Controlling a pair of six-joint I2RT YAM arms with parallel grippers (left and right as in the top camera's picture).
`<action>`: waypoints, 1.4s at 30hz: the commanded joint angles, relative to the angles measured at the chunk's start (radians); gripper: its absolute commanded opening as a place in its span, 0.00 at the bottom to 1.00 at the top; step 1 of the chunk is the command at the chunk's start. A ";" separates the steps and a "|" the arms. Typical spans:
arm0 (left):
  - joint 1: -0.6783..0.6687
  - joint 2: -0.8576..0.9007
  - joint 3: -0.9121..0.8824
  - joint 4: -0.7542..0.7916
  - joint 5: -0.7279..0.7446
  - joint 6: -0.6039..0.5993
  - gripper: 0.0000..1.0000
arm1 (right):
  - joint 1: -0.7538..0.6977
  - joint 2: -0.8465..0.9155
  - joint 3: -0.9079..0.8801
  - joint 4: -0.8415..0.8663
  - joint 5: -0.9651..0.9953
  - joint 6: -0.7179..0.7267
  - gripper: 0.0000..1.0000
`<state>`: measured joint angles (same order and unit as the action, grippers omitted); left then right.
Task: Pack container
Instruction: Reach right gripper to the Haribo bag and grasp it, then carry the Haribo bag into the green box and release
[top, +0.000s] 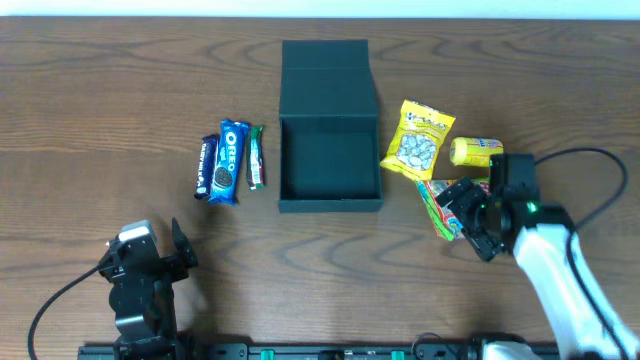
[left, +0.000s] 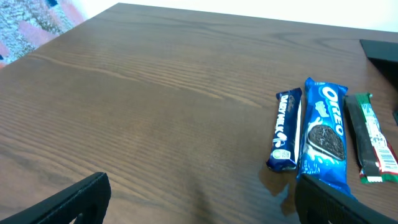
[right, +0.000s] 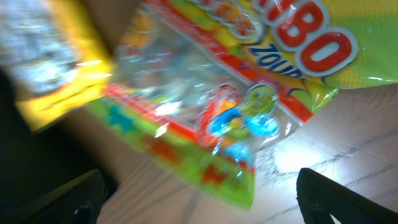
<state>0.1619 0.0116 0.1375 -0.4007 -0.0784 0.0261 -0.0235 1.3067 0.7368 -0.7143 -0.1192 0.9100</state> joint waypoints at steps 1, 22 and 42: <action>0.001 -0.005 -0.016 -0.015 0.000 -0.004 0.95 | -0.036 0.094 0.053 0.003 0.008 0.018 0.98; 0.001 -0.005 -0.016 -0.015 0.000 -0.004 0.95 | -0.116 0.331 0.068 0.080 -0.032 0.028 0.01; 0.001 -0.005 -0.016 -0.015 0.000 -0.004 0.95 | 0.253 0.053 0.486 -0.044 -0.096 -0.115 0.01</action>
<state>0.1619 0.0116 0.1375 -0.4004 -0.0784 0.0261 0.1364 1.3666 1.1984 -0.7994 -0.1928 0.8360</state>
